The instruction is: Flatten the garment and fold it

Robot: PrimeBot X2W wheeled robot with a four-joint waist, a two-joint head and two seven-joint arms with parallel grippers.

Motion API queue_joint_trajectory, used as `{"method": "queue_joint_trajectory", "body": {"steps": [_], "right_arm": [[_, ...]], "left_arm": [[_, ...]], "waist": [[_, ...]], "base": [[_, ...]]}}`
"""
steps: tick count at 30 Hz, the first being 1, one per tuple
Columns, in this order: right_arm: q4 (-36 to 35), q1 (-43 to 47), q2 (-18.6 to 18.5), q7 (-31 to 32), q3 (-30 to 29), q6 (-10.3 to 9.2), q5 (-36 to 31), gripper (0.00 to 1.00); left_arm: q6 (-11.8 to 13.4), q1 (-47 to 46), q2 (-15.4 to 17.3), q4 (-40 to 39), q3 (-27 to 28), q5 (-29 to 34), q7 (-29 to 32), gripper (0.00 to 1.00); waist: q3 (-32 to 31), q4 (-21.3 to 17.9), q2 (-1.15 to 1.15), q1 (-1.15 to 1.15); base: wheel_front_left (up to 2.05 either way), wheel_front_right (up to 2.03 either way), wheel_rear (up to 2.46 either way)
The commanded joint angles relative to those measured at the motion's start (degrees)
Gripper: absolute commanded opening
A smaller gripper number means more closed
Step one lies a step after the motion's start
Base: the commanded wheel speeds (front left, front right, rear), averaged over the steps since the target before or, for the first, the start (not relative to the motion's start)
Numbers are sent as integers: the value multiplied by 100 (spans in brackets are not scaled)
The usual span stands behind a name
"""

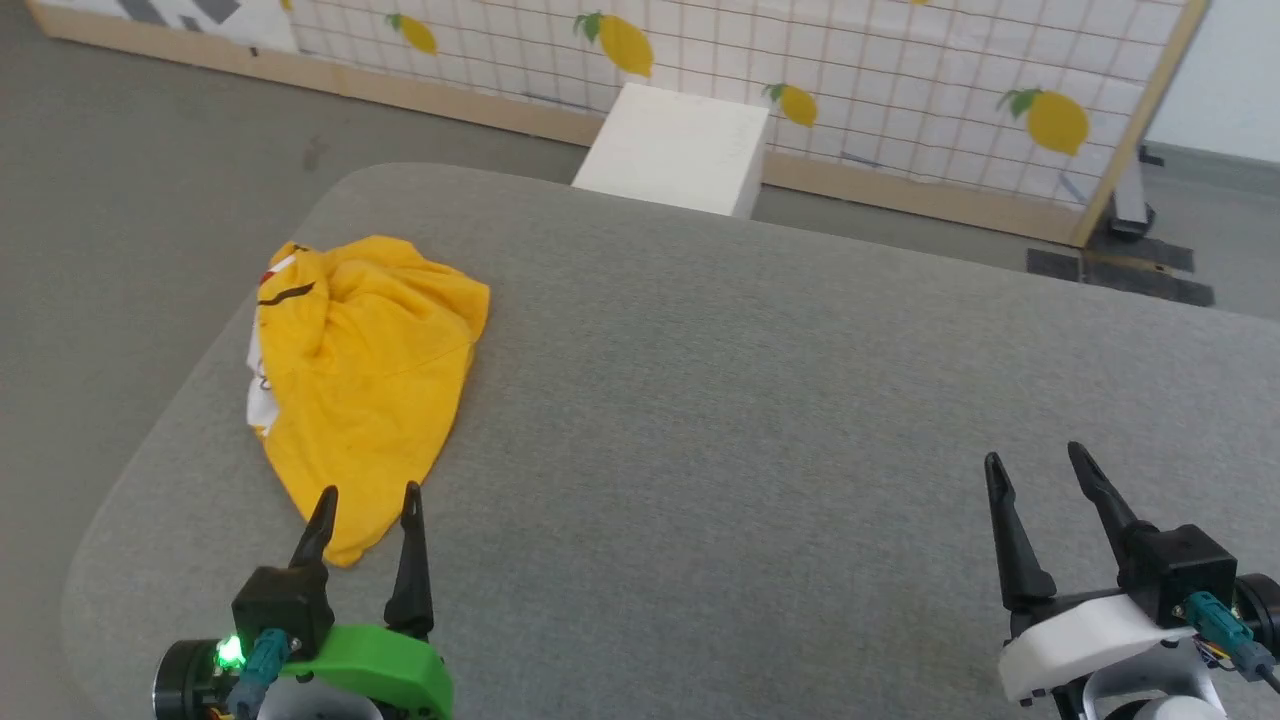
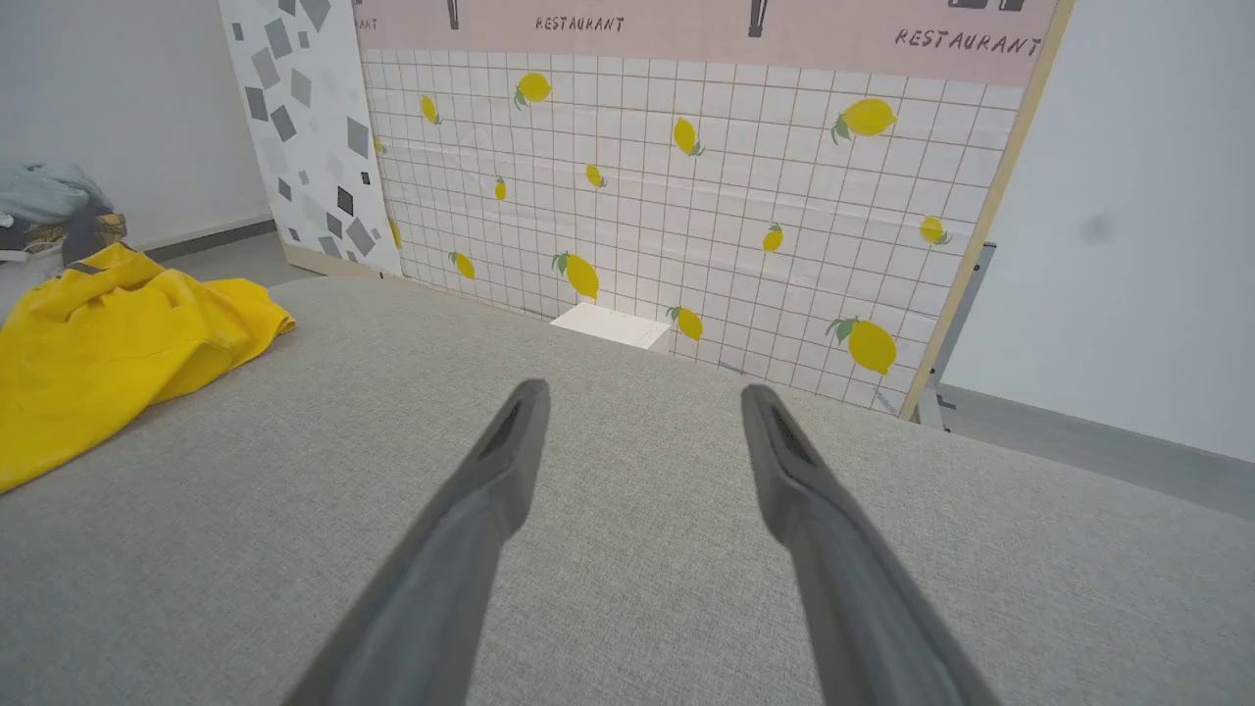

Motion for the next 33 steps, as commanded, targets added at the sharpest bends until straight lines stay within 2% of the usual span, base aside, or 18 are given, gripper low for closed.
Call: {"method": "queue_joint_trajectory", "body": {"steps": [1, 19, 33], "right_arm": [[26, 48, 4, -73, 16, -5, 15, 100], [213, 54, 5, -289, 384, -6, 47, 100], [310, 48, 6, -454, 452, -7, 81, 100]], "left_arm": [[-22, 98, -17, -18, 13, -36, -60, 100], [-60, 290, -22, 0, 68, -180, -274, 100], [-56, 391, -25, 11, 33, -267, -438, 100]], "waist": [[-27, 193, 0, 0], [-90, 871, 0, 0], [-114, 1352, 0, 0]], "base": [[0, 0, 0], [0, 0, 0], [0, 0, 0]]}}
